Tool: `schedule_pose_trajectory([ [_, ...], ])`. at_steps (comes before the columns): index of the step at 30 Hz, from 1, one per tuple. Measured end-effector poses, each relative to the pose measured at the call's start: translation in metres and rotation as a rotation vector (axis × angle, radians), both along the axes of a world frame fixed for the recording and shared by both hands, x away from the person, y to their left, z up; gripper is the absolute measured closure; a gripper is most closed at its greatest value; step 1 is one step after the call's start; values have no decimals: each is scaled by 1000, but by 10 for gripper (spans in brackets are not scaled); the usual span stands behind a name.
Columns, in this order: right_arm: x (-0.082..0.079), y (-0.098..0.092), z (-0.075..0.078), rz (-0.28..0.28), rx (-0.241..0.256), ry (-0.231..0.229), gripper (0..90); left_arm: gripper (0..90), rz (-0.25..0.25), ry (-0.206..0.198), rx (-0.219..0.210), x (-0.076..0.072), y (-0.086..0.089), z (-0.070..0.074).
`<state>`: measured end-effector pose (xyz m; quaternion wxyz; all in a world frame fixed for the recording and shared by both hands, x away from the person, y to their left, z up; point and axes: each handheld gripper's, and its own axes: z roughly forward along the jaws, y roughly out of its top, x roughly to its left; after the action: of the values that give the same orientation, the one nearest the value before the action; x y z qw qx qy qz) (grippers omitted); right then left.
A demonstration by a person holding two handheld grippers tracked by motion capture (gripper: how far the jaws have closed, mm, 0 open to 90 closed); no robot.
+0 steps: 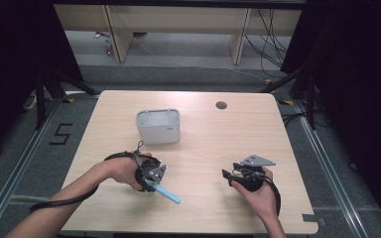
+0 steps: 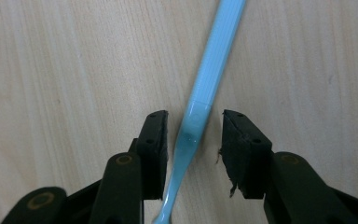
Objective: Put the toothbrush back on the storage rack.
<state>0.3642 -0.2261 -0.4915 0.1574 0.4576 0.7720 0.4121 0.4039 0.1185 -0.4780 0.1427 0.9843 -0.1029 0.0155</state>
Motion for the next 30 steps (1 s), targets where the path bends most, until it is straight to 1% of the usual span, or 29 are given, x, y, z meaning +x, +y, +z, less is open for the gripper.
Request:
schedule_pose_trajectory([
  [5,0,0,0,5,1,-2,452,637,-9,-7,12,3,0,-2],
  [6,0,0,0,5,3,-2,452,644,-16,0,21,3,0,-3],
  [7,0,0,0,5,3,-2,452,647,-16,0,21,3,0,-3],
  [8,1,-1,0,13,-11,-16,452,652,-21,3,26,3,0,-3],
  [9,1,-1,0,13,-11,-16,452,652,-23,4,29,3,-1,-3],
  [11,1,0,1,15,-12,-17,452,657,-49,5,53,3,-4,0],
  [12,1,0,1,15,-12,-17,452,659,-49,5,53,3,-4,0],
  [13,1,1,1,15,1,-6,452,659,-56,6,57,3,-5,0],
  [14,1,0,1,17,-10,-17,452,661,-63,5,64,3,-6,1],
  [17,1,0,1,13,-6,-26,452,673,-86,-1,93,5,-9,3],
  [18,1,0,1,13,-6,-26,452,673,-94,5,103,5,-10,2],
  [19,0,2,1,9,17,-20,452,676,-102,9,112,5,-11,2],
  [20,1,0,1,16,-5,-30,452,677,-113,8,120,6,-12,2],
  [22,1,0,1,15,-3,-30,452,677,-127,14,131,6,-15,2],
  [24,1,0,1,20,9,-21,452,677,-146,14,150,7,-18,2],
  [25,1,0,1,14,0,-28,452,677,-153,16,160,7,-19,1],
  [27,1,-1,1,20,6,-20,452,679,-168,17,174,7,-21,1],
  [28,0,-1,2,13,-7,-20,452,681,-175,21,179,7,-22,1],
  [30,0,-2,2,14,-1,-16,452,691,-195,23,190,7,-24,0],
])
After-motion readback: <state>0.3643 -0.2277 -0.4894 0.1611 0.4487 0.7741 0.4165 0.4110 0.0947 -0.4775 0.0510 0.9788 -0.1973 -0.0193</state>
